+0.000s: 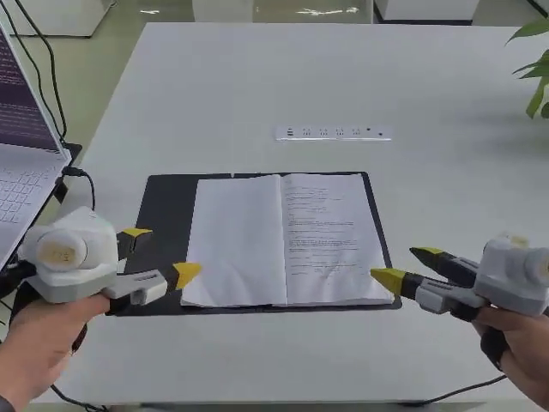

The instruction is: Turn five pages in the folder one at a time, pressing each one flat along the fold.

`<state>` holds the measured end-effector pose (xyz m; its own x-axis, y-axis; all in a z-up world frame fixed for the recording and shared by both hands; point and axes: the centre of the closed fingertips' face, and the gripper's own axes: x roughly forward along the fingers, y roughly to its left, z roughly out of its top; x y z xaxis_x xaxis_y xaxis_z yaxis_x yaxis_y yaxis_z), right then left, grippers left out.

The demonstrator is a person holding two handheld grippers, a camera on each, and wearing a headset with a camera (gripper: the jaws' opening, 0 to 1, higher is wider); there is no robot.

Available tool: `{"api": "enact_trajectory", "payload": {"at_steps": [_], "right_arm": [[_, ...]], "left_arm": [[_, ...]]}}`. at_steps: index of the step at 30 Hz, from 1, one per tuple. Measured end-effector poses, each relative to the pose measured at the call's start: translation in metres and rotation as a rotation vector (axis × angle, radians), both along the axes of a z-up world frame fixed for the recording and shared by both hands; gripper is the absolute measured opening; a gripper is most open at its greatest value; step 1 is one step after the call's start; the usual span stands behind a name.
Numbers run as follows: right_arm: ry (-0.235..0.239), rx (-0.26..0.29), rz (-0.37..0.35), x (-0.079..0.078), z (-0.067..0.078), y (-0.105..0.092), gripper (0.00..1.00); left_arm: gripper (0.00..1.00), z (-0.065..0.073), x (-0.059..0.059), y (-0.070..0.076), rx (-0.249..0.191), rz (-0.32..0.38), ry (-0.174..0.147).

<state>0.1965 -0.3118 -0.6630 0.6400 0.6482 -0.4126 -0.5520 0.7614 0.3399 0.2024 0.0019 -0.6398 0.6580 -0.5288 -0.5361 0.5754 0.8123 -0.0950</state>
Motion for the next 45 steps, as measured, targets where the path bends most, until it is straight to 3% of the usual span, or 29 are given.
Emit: {"api": "enact_trajectory", "payload": {"at_steps": [3,10,22,26,30,45], "right_arm": [[0.006,0.000,-0.009,-0.006,-0.002,-0.003,0.67],[0.028,-0.008,-0.014,-0.016,-0.007,-0.005,0.73],[0.026,-0.007,-0.040,-0.020,-0.004,-0.012,0.76],[0.029,0.000,-0.046,-0.022,-0.004,-0.013,0.77],[0.036,-0.030,-0.043,-0.026,-0.008,-0.016,0.79],[0.033,-0.020,-0.066,-0.038,-0.011,-0.019,0.82]], "left_arm": [[0.63,-0.003,-0.005,0.004,-0.022,0.026,0.014],[0.68,-0.008,-0.012,0.003,-0.017,0.039,0.032],[0.68,-0.005,-0.008,-0.028,-0.023,0.001,0.039],[0.67,-0.005,-0.006,-0.042,-0.020,-0.026,0.043],[0.67,-0.005,-0.004,-0.057,-0.015,-0.059,0.044],[0.66,-0.010,0.014,-0.131,-0.010,-0.191,0.049]]}}
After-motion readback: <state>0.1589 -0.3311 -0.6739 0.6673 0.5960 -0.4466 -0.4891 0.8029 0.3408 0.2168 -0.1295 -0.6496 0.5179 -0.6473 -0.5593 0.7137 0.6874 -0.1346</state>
